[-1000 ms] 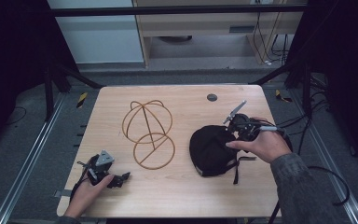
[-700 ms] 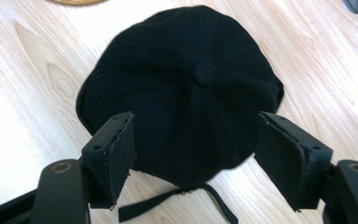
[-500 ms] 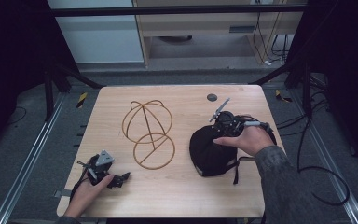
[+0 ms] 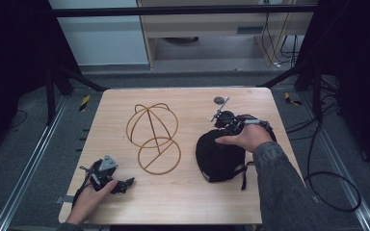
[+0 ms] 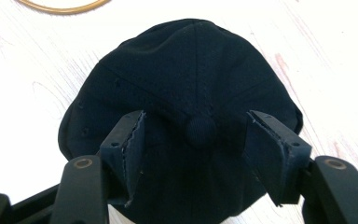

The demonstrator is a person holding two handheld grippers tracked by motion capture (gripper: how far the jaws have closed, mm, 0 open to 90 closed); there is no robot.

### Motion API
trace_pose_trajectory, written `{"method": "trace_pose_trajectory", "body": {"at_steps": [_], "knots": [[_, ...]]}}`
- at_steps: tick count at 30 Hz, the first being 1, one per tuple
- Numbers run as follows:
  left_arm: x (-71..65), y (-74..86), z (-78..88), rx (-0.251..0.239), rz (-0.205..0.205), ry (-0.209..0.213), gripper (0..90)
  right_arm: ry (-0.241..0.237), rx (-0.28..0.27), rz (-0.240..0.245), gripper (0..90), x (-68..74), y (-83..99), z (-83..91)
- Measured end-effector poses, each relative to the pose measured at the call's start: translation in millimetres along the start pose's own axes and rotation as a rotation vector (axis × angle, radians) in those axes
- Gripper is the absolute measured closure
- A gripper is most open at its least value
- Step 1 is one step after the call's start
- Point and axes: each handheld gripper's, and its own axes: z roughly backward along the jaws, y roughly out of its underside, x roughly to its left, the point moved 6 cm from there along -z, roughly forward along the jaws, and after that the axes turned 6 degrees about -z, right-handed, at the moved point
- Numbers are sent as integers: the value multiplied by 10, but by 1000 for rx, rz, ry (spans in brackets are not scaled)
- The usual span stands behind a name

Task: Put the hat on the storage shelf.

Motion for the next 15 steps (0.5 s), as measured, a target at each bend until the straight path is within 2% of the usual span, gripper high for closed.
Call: {"method": "trace_pose_trajectory", "body": {"at_steps": [10, 15], "knots": [[0, 0, 0, 0, 0, 0, 0, -18, 25, 11, 465, -4, -15, -74], [0, 0, 0, 0, 0, 0, 0, -32, 37, 22, 566, -7, -3, -90]]}}
